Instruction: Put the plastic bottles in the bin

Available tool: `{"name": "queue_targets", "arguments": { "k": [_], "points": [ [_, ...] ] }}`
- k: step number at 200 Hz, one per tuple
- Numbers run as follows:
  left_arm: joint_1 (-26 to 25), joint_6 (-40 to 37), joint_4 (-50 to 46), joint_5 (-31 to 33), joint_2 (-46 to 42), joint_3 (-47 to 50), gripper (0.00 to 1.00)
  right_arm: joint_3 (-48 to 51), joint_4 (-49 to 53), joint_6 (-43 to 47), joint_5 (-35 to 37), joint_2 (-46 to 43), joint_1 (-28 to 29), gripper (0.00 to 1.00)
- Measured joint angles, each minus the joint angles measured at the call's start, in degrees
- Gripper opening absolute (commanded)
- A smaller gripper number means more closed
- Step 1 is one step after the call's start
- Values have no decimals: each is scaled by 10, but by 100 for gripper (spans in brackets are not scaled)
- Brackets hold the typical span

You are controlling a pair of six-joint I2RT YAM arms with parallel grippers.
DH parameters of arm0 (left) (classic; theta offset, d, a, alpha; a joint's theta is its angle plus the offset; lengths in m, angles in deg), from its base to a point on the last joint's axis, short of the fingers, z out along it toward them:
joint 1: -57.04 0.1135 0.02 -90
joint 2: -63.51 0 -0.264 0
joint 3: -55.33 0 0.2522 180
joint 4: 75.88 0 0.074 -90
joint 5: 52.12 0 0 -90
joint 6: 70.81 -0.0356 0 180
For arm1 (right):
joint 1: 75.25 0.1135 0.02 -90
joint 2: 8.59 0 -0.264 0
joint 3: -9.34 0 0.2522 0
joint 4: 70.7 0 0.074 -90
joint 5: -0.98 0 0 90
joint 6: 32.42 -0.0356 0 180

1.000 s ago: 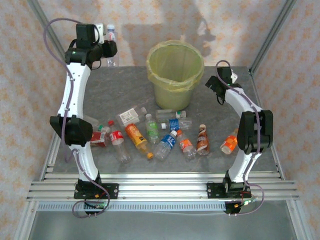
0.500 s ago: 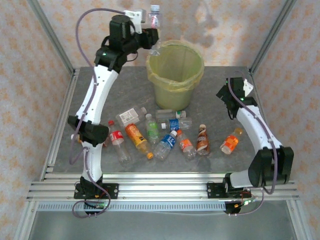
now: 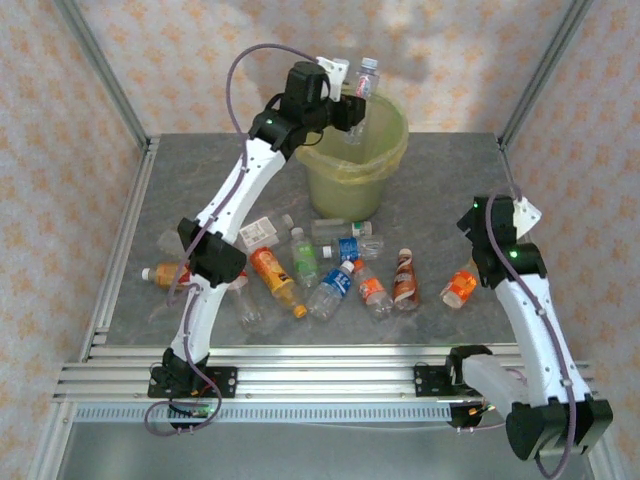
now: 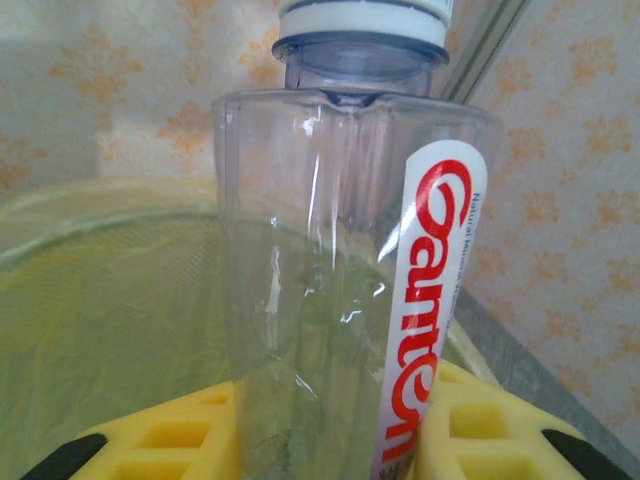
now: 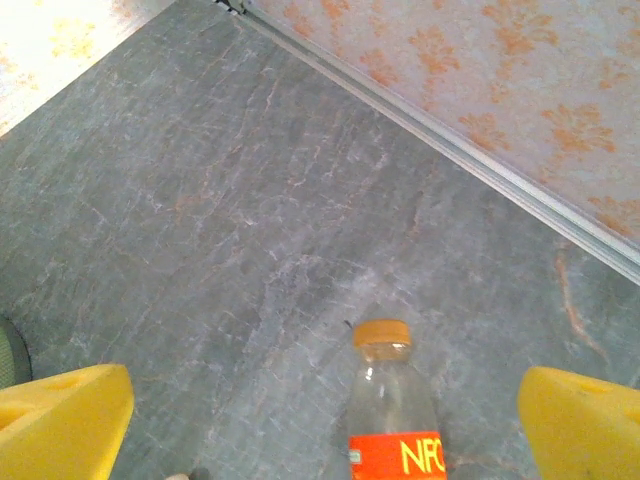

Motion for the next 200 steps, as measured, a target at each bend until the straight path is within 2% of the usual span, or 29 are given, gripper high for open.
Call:
{"name": "queue_targets", "arguments": {
  "k": [44,98,126,159,200],
  "points": [
    [-2,-24,-1,15,35,0,38,24,40,-11,-1,-34,0,99],
    [-2,-42,-18,24,80,0,50,68,55,-21,-7,-34,-4,99],
    [-2,-45,-22,29,83,0,61,97,54,-24,-20,-30,-26,99],
    [-2,-50,-22,31,83,0,79,141,42,-24,-69,-24,-66,99],
    [-2,-57,-23,39,83,0,95,167,17,-30,-117,-8,-73,99]
  ]
}}
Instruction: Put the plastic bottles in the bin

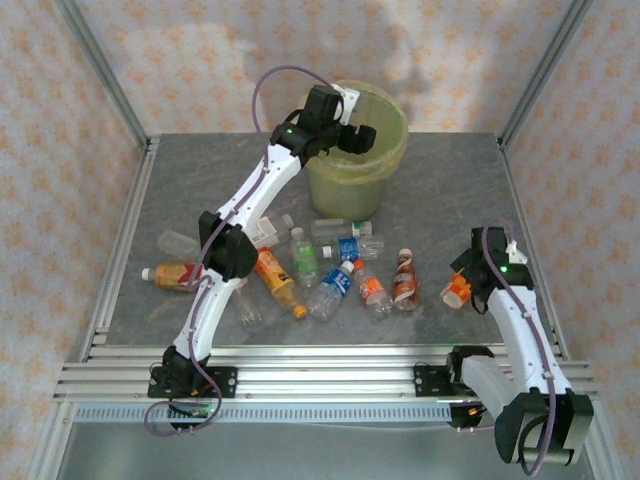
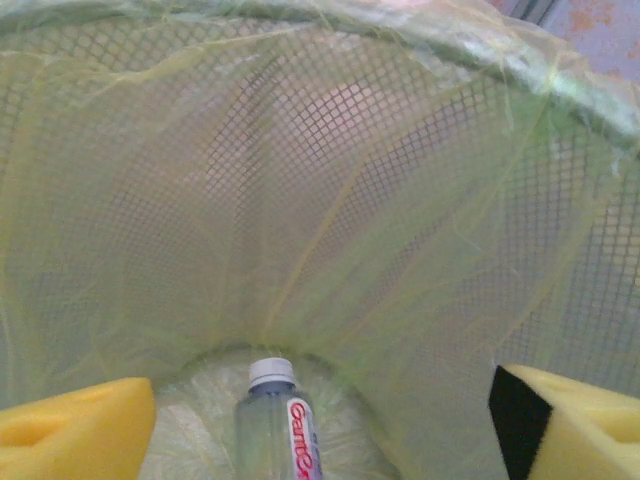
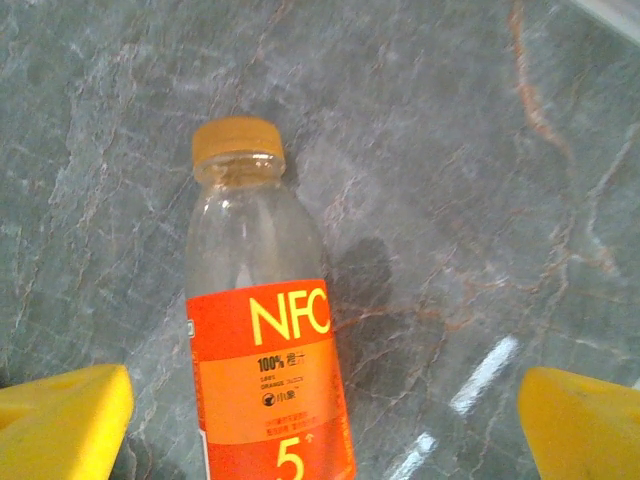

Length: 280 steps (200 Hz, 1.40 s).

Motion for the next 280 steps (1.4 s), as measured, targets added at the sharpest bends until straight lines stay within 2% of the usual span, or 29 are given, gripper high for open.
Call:
{"name": "queue_targets", "arguments": {
  "k": [15,83,134,178,199,247,280],
  "points": [
    [0,0,0,7,0,0,100,6,-9,-3,-12,4,0,99],
    [0,-2,-10,37,-25,-10,100,15,-29,-6,-31,14,0,99],
    [0,-2,-14,73,-140,-17,100,40,-47,-8,-44,30,0,99],
    [0,-2,-51,128,-254,-19,100,47,-80,-9,-64,66,0,99],
    [0,0,-52,155,-318,51,100,47,-95,-9,-69,82,0,99],
    [3,21,-6,224,-476,345,100,48,-124,-9,-77,120,0,99],
    [17,48,25,293,-573,498,100,49,-139,-9,-82,139,0,99]
  ]
}}
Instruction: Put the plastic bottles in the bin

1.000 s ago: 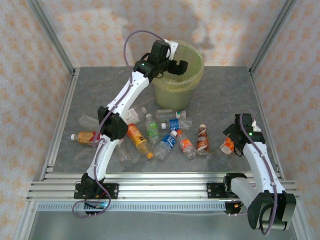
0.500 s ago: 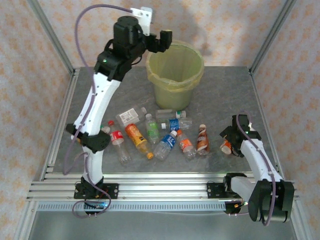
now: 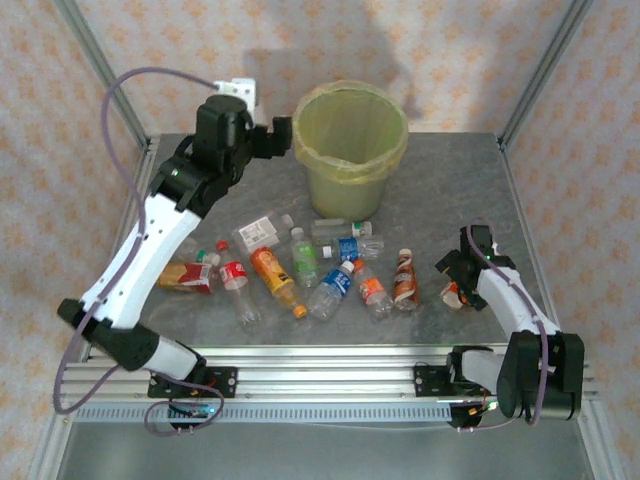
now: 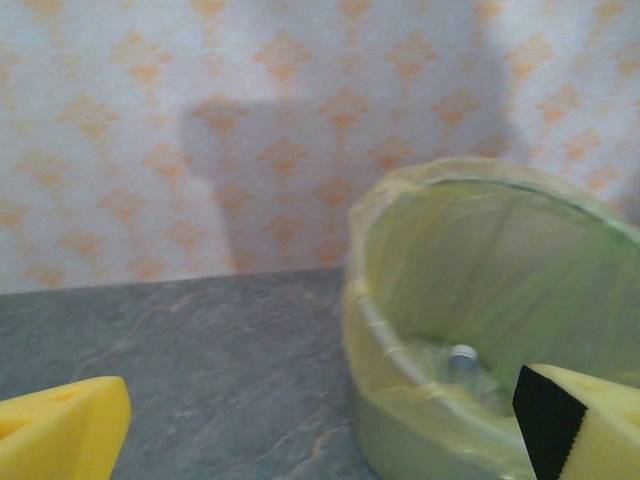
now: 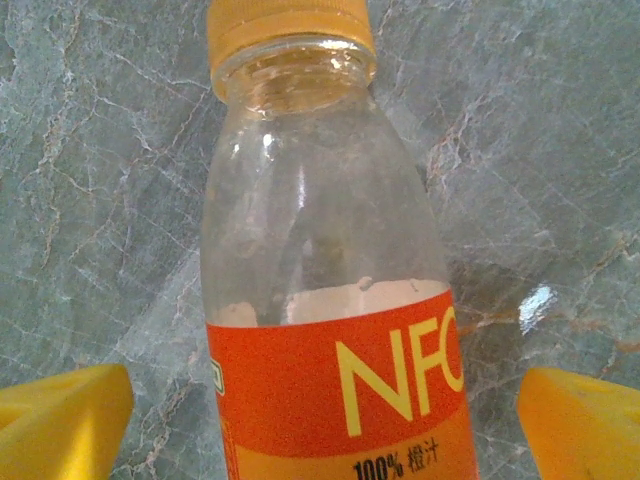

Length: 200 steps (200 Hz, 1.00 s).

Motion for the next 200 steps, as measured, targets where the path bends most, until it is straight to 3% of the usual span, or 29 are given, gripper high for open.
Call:
{"name": "queue_targets", "arguments": {
  "k": [55,117,154,200],
  "points": [
    [52,75,47,84,-165,192,100,1,-19,-4,-19,47,0,99],
    [53,110,50,147,-243,323,100,1,-39,-3,-31,82,0,98],
    [53,133,50,169,-298,382,100,1,-36,-2,-21,90,0,84],
    [53,179,50,184,-342,445,100,1,-20,6,-10,92,-6,57]
  ]
}}
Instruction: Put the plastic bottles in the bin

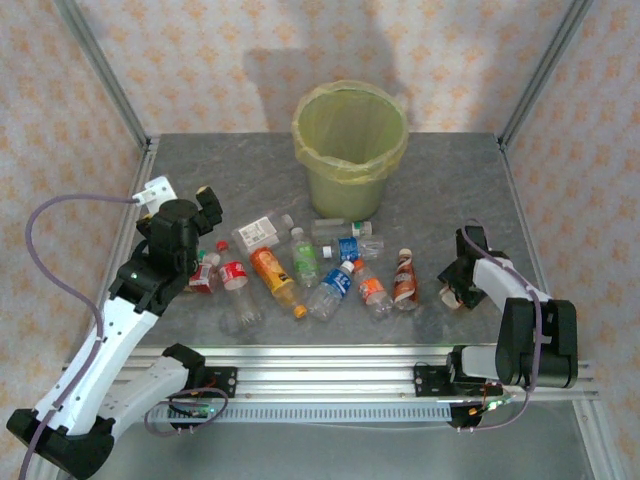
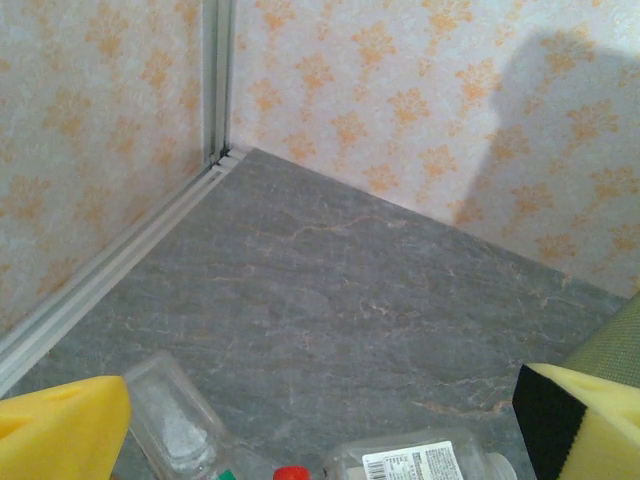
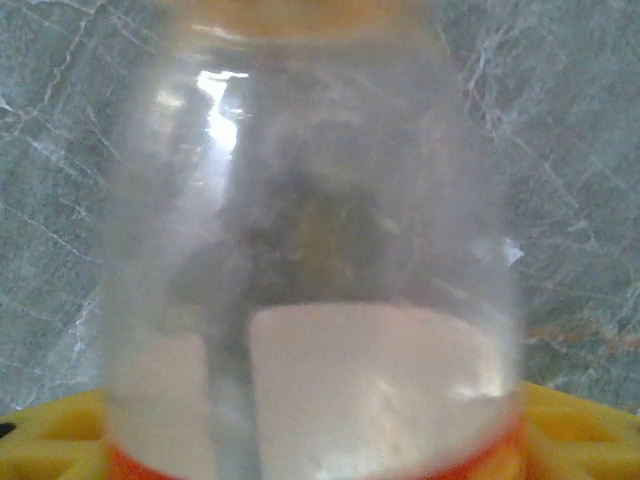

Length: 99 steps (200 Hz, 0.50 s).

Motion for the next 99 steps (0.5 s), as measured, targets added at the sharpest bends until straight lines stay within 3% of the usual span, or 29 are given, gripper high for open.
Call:
{"name": "queue_targets", "arguments": {
  "k": [42,99],
  "points": [
    [0,30,-7,9,-2,3,100,-1,-5,12,-18,-9,2,44],
    [0,90,-18,47,-33,41,100,-67,22,22,-14,-75,67,41]
  ]
}}
